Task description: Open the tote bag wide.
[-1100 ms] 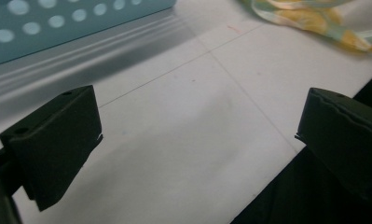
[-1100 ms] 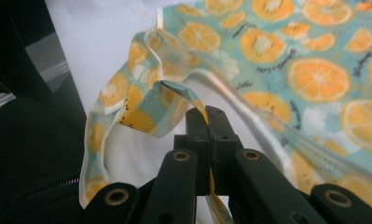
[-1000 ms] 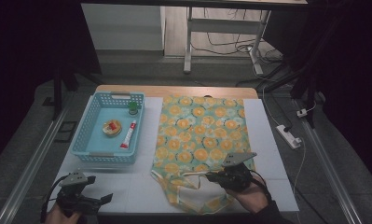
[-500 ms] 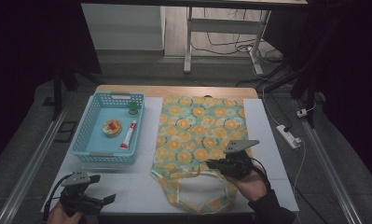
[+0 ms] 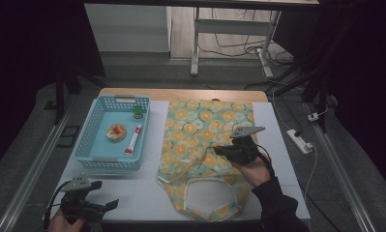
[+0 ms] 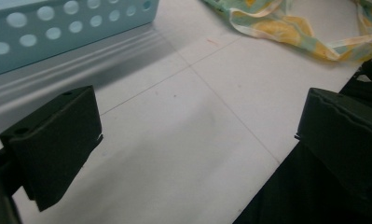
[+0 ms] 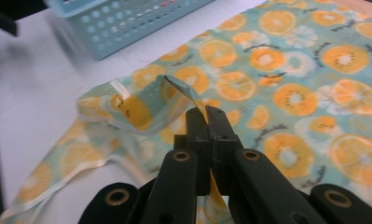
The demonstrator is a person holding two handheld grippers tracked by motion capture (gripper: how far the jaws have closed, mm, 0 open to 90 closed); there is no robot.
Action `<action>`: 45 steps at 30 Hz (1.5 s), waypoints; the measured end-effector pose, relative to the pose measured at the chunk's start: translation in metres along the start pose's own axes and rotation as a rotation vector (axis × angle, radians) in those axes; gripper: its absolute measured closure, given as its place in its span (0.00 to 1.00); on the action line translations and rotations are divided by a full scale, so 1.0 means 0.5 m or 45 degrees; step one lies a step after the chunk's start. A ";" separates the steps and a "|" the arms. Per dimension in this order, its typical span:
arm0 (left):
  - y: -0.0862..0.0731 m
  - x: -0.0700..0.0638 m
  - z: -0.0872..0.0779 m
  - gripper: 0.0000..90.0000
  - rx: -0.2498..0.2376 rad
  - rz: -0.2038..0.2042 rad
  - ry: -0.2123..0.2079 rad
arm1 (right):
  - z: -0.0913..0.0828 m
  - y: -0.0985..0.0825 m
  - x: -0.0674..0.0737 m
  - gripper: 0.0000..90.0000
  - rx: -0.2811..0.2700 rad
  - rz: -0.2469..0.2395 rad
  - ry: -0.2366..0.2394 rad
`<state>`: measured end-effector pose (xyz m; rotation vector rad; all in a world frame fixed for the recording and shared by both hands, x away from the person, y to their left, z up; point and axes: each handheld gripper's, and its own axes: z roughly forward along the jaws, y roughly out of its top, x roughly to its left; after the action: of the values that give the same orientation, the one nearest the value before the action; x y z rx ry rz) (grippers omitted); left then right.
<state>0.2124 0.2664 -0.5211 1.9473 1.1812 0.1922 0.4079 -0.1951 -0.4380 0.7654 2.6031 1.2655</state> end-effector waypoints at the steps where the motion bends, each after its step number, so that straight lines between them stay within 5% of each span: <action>1: -0.001 0.001 -0.001 0.00 0.003 -0.009 0.007 | 0.005 0.003 -0.008 1.00 0.001 0.005 -0.007; 11: -0.009 0.011 -0.013 0.00 0.023 -0.042 0.102 | 0.040 0.031 -0.073 0.99 -0.023 0.037 -0.080; 23: -0.009 0.011 -0.012 0.00 0.029 -0.040 0.100 | 0.095 0.060 -0.136 0.99 -0.012 0.056 -0.154; 32: -0.008 0.009 -0.009 0.00 0.047 -0.024 0.100 | 0.142 0.038 -0.179 0.99 0.045 0.060 -0.220; 38: -0.008 0.008 -0.008 0.00 0.053 -0.014 0.098 | 0.174 -0.005 -0.201 0.98 0.152 0.079 -0.241; 45: -0.008 0.008 -0.009 0.00 0.047 -0.014 0.098 | 0.159 -0.002 -0.203 0.72 0.131 0.123 -0.247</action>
<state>0.2095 0.2730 -0.5224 1.9809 1.2528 0.2427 0.5220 -0.1916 -0.4982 0.9902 2.5169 1.0288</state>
